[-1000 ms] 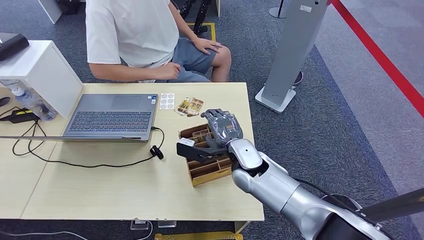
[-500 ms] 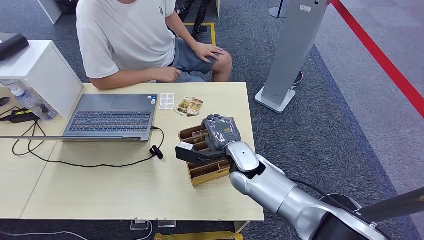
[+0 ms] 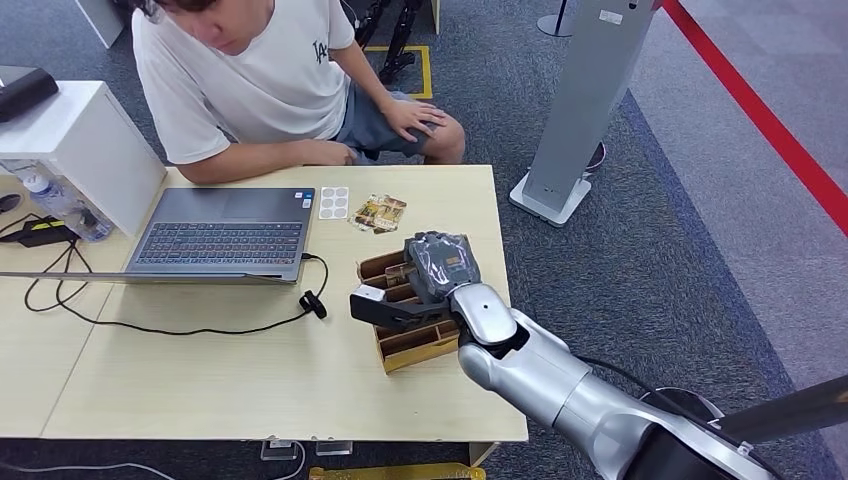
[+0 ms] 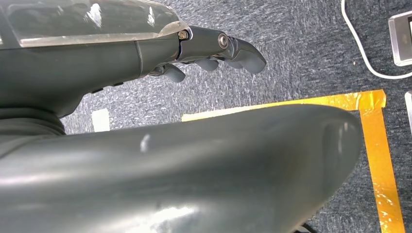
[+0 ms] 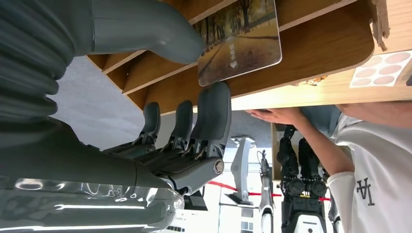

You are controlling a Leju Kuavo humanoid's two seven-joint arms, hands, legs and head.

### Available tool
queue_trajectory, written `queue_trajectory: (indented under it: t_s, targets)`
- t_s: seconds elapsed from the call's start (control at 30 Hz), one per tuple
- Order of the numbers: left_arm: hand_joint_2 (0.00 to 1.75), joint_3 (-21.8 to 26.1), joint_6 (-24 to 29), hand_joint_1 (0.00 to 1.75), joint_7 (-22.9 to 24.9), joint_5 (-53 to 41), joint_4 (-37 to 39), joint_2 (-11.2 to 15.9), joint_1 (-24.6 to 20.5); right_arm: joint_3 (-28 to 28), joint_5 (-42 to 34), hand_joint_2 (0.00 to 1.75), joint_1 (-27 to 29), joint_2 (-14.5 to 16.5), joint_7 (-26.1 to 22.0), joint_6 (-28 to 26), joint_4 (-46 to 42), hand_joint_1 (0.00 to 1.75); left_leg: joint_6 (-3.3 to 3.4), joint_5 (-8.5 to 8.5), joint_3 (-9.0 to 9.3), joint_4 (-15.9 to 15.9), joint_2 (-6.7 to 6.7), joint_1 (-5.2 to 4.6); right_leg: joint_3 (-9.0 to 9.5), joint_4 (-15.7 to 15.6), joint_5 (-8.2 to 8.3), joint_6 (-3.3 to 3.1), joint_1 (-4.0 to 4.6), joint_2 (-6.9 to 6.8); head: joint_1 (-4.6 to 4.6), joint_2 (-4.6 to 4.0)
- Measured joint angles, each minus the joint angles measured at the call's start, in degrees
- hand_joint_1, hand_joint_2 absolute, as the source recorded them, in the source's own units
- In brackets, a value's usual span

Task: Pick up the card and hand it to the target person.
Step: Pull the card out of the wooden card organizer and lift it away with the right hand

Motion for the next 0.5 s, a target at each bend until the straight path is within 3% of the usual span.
queue_trajectory:
  t_s: [0.5]
  targets:
    - [0.00, 0.0, 0.2, 0.00, 0.0, 0.0, 0.0, 0.0, 0.0, 0.5, -0.3, 1.75, 0.8, 0.1, -0.8, -0.3, 0.1, 0.98, 0.00, 0.00, 0.00, 0.0, 0.00, 0.00, 0.00, 0.0, 0.00, 0.00, 0.00, 0.00, -0.01, 0.00]
